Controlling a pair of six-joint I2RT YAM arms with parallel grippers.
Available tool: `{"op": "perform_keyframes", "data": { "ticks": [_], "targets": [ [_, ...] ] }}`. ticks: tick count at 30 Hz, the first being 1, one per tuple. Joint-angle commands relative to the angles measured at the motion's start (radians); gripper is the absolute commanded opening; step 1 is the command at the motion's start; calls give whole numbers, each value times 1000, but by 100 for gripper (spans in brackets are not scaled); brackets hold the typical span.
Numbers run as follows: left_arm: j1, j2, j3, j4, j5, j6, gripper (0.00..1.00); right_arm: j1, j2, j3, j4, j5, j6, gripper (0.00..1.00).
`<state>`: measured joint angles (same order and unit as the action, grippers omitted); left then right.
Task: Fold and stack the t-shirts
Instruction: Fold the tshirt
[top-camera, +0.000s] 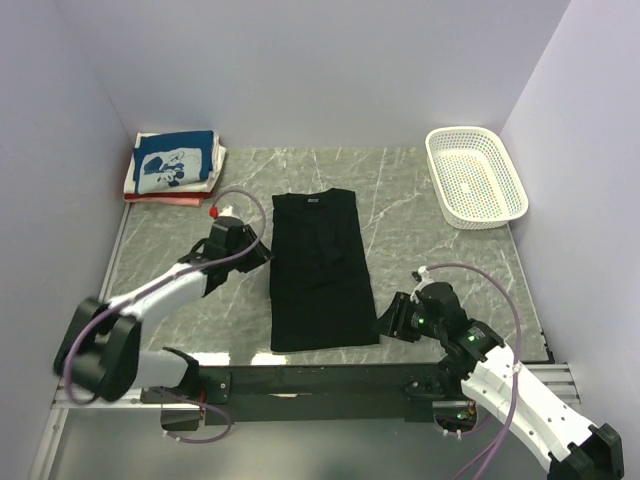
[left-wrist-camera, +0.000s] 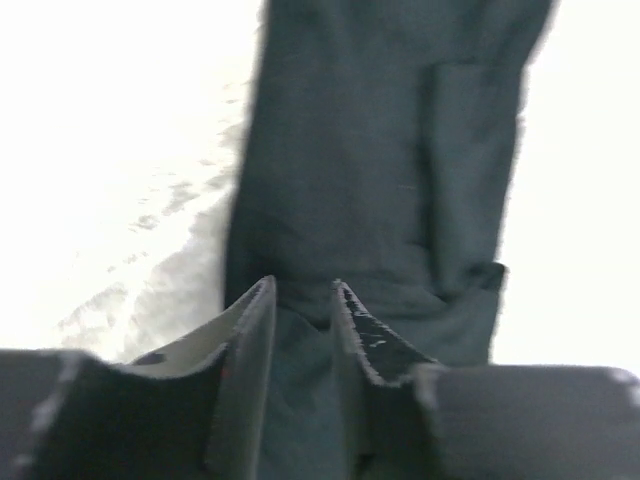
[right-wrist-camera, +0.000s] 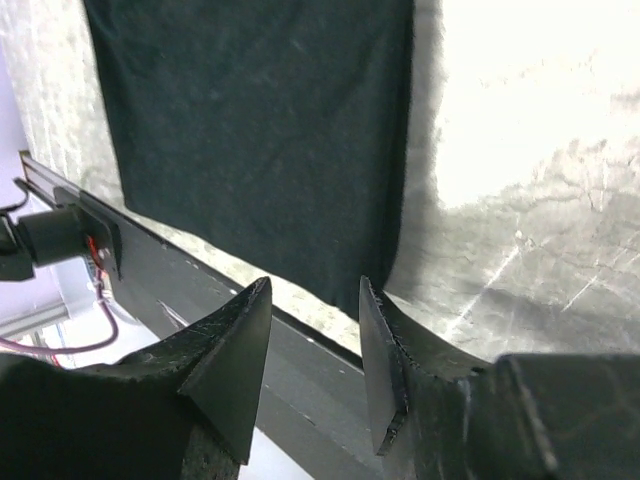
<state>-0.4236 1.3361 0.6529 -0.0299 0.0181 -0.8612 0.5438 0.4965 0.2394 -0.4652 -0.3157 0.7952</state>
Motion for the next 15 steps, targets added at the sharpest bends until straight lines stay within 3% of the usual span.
{"op": "perform_keyframes", "data": {
  "ticks": [1, 9, 15],
  "targets": [
    [5, -144, -13, -122, -14, 16, 36, 2, -24, -43, -3, -29, 5, 48],
    [-33, -461, -219, -310, 33, -71, 39, 4, -19, -97, 39, -57, 33, 51],
    [-207, -604, -306, -375, -6, -243, 40, 5, -13, -118, 72, -52, 59, 49]
  ]
}}
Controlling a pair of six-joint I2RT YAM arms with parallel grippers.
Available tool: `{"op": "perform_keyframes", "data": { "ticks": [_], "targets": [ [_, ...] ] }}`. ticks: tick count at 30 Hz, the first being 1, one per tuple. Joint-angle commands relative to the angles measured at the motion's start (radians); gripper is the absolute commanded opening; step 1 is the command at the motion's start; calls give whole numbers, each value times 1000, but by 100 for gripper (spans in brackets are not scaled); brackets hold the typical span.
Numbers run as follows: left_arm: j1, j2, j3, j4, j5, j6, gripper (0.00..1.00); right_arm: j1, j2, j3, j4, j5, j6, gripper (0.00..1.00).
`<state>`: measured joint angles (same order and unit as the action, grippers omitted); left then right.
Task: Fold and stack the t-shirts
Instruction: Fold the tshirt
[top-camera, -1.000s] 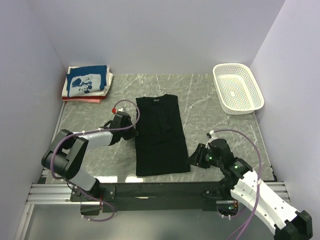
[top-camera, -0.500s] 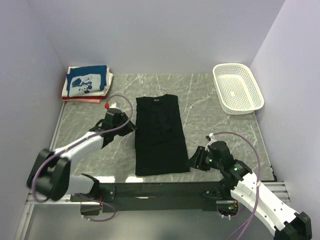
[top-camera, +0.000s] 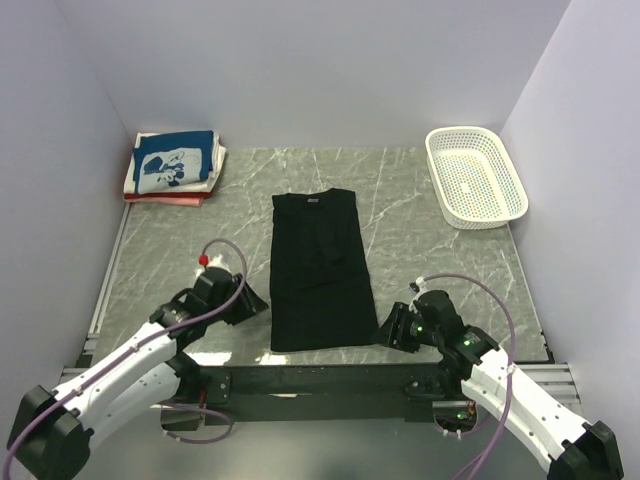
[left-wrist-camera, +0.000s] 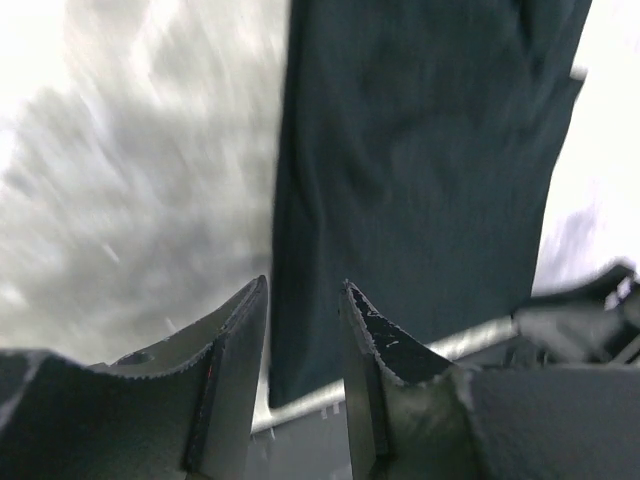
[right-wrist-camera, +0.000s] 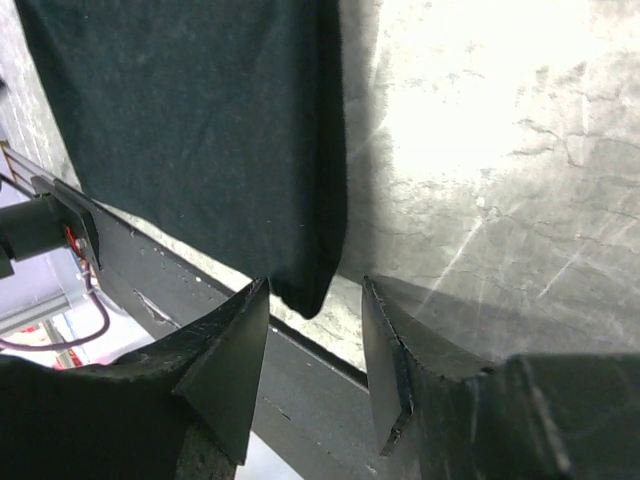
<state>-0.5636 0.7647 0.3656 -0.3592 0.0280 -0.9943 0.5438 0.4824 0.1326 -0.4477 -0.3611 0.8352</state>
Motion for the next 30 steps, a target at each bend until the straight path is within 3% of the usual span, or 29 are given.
{"op": "perform_keyframes", "data": {
  "ticks": [1, 7, 11, 25, 28, 30],
  "targets": [
    [-120, -45, -28, -52, -23, -157, 40, 4, -2, -13, 55, -3, 22, 49],
    [-274, -123, -88, -121, -83, -295, 40, 4, -7, -21, 81, -6, 45, 38],
    [-324, -156, -119, -139, -83, -331, 41, 4, -4, -25, 89, -4, 48, 36],
    [-456, -39, -172, 63, -102, -415, 41, 4, 28, -34, 129, -4, 56, 33],
    [-467, -9, -168, 88, -114, -412, 40, 4, 35, -37, 139, -7, 61, 30],
    [-472, 2, -163, 98, -125, -415, 39, 4, 35, -34, 141, -9, 62, 21]
  ]
}}
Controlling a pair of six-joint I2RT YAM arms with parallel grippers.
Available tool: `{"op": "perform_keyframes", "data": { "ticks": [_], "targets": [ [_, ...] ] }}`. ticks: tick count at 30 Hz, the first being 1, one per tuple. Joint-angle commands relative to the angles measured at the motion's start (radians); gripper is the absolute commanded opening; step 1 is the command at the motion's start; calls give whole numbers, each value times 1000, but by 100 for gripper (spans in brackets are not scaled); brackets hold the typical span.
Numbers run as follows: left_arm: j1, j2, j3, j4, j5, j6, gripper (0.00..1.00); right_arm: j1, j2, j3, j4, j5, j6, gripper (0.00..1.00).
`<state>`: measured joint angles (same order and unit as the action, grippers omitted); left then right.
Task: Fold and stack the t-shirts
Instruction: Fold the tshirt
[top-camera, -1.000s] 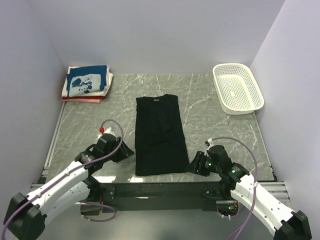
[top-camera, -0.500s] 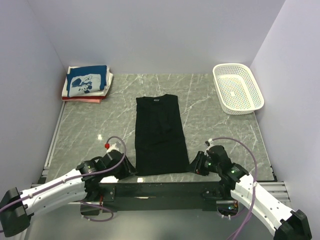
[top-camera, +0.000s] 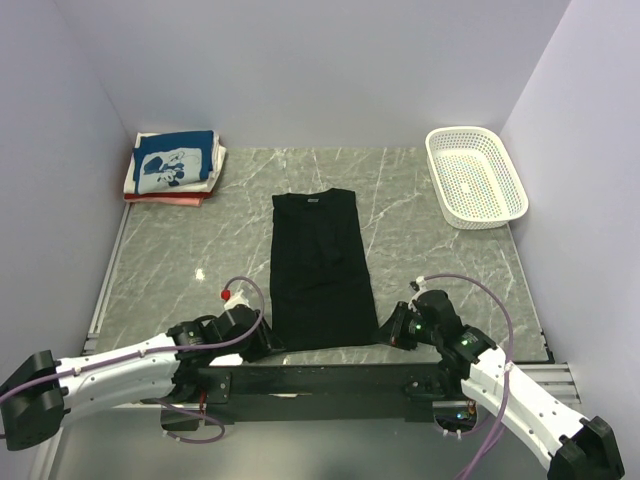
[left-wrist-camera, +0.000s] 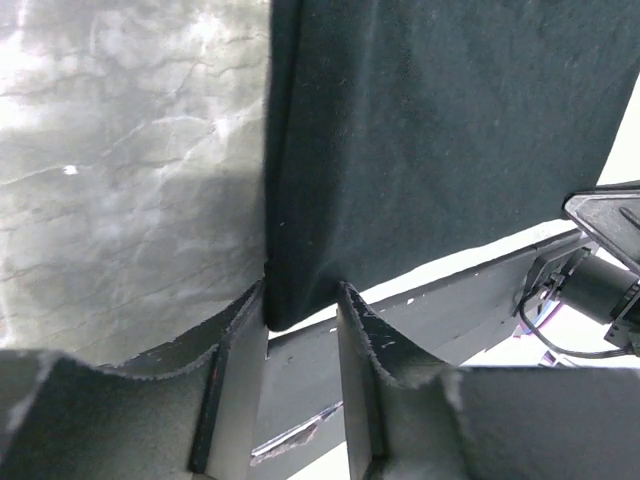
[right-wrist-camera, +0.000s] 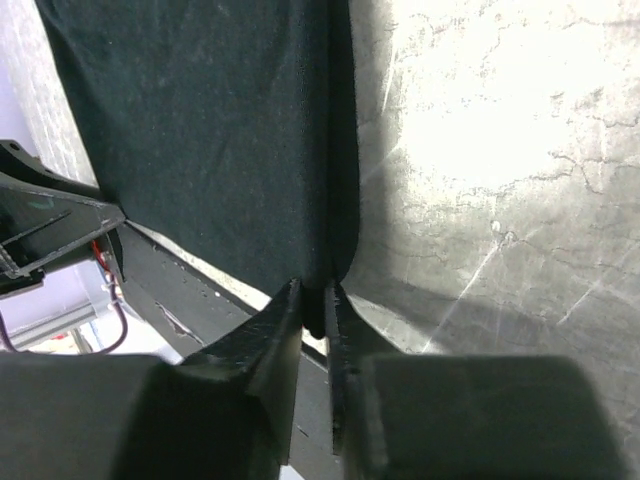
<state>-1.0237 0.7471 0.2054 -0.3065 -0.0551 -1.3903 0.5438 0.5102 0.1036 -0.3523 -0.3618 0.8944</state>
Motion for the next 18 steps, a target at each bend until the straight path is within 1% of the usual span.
{"op": "perform_keyframes", "data": {
  "ticks": [1, 2, 3, 4, 6, 7, 8, 12, 13, 15, 18],
  "targets": [
    [-15, 26, -3, 49, -45, -19, 38, 4, 7, -2, 41, -8, 1, 18],
    [-18, 24, 3, 47, -49, -19, 35, 4, 1, 4, 35, -3, 1, 13],
    [-19, 21, 6, 38, -58, -18, 30, 2, -2, 8, 26, -2, -2, 12],
    [-19, 15, 14, 32, -61, -15, 23, 5, -6, 10, 19, 0, -5, 8],
    [-19, 6, 26, 17, -69, 2, 15, 4, -16, 25, -3, 3, -12, 5],
    [-19, -2, 44, 4, -74, 5, 5, 4, -22, 30, -11, 6, -17, 2],
    [-19, -5, 54, -9, -77, 13, 2, 2, -30, 42, -19, 7, -20, 1],
    [-22, -34, 126, -71, -84, 63, 1, 2, -61, 94, -92, 6, -48, 0],
    [-22, -40, 165, -106, -94, 71, 1, 4, -73, 111, -106, 6, -52, 0],
    [-22, -54, 212, -143, -107, 99, 1, 4, -105, 165, -160, 17, -64, 0],
    [-21, -54, 305, -209, -144, 135, 0, 4, -111, 244, -214, 34, -84, 0]
  ]
}}
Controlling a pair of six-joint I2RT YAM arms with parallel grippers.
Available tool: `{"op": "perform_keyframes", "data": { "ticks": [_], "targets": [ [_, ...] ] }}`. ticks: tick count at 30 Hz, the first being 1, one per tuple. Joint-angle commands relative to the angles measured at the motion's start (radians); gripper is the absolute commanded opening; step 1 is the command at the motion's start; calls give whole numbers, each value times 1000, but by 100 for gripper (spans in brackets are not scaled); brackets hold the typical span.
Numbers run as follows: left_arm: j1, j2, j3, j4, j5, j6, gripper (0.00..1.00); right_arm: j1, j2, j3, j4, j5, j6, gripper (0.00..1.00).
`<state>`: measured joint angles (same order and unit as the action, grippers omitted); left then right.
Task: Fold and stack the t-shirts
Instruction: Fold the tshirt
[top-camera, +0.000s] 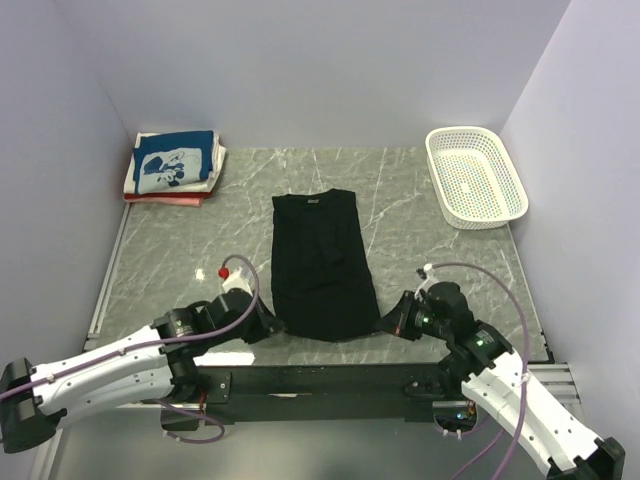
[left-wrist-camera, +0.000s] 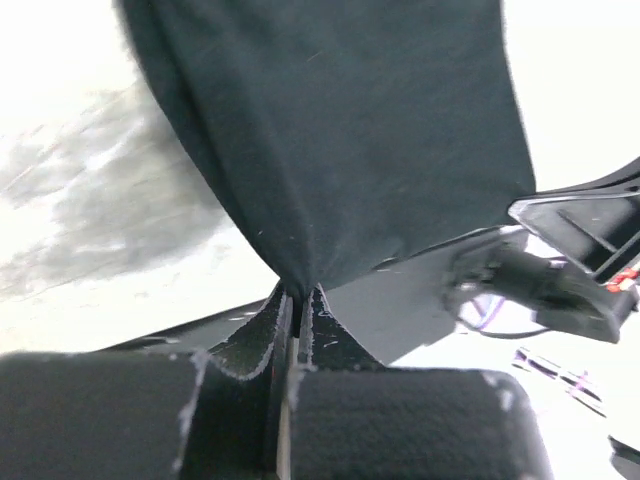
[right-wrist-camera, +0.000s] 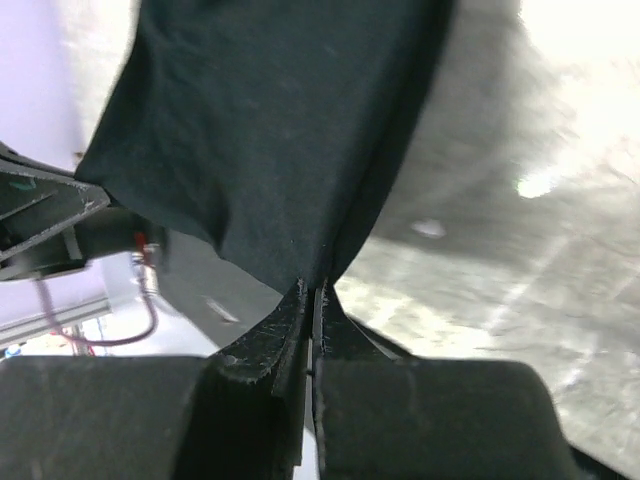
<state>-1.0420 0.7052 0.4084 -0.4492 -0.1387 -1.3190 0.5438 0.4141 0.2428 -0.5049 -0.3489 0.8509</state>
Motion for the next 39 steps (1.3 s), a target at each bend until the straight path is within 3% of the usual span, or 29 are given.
{"op": "perform_keyframes", "data": {
  "ticks": [1, 5, 8, 13, 18, 25, 33, 35, 36, 37, 39],
  "targets": [
    [-3, -6, 151, -77, -73, 75, 0, 4, -12, 124, -69, 27, -45, 0],
    [0, 43, 282, -147, -172, 148, 0, 4, 37, 235, -89, 65, -78, 0],
    [68, 91, 365, -146, -177, 237, 0, 1, 116, 312, -77, 114, -108, 0],
    [345, 198, 437, 7, 25, 417, 0, -48, 305, 438, 12, 117, -168, 0],
    [522, 388, 543, 116, 131, 504, 0, -143, 592, 636, 94, 78, -234, 0],
    [660, 693, 752, 216, 243, 526, 0, -306, 1042, 971, 124, -68, -274, 0],
    [783, 1121, 981, 248, 384, 555, 0, -375, 1469, 1277, 137, -185, -253, 0],
    [803, 1197, 1053, 251, 402, 564, 1, -381, 1600, 1386, 123, -196, -256, 9],
    [824, 1259, 1072, 271, 418, 563, 6, -387, 1641, 1426, 109, -203, -257, 23],
    [836, 1286, 1107, 288, 436, 560, 26, -392, 1708, 1490, 103, -206, -254, 28],
    [862, 1348, 1142, 328, 485, 567, 43, -398, 1758, 1546, 74, -199, -248, 39]
  ]
}}
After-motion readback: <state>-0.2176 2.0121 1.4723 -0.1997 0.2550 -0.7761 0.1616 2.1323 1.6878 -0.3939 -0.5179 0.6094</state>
